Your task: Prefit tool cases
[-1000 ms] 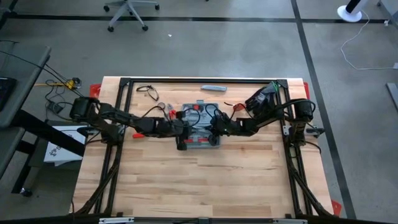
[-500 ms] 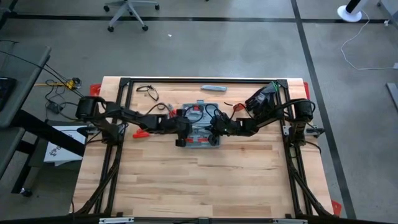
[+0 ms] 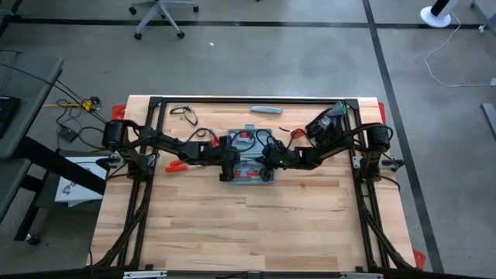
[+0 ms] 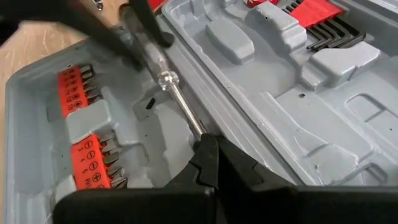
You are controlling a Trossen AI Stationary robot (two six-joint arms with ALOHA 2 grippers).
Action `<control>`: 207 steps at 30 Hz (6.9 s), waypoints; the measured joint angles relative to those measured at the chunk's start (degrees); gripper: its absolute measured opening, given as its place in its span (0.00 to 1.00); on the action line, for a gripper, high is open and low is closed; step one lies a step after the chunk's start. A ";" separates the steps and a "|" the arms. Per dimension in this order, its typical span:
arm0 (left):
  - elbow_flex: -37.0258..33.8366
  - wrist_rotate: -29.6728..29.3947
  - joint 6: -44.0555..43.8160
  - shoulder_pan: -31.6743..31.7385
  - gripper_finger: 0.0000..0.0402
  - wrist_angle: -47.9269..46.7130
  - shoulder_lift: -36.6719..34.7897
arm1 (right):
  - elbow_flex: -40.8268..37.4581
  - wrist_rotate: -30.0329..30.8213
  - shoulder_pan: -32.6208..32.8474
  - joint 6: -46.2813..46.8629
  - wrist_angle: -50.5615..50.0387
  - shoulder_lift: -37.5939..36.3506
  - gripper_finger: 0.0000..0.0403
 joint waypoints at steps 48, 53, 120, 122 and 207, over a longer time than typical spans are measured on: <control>-5.23 -24.34 -46.08 -7.04 0.27 -56.97 -21.88 | -0.20 -0.94 3.19 -0.15 -3.80 -4.33 0.00; -5.25 -24.35 -48.26 -7.04 0.29 -57.77 -21.88 | -0.20 -0.94 3.19 0.02 -3.78 -4.33 0.00; -5.25 1.77 -21.19 -17.90 0.26 21.70 -3.47 | -0.20 9.98 23.43 15.87 -7.01 -6.99 0.00; -5.25 1.76 -20.53 -17.90 0.26 21.39 -4.78 | -0.20 9.84 23.39 15.28 -6.90 -6.99 0.00; -5.26 -5.40 -21.47 -8.00 0.43 23.50 6.07 | 16.00 -23.34 -14.36 -9.14 -33.61 -7.08 0.25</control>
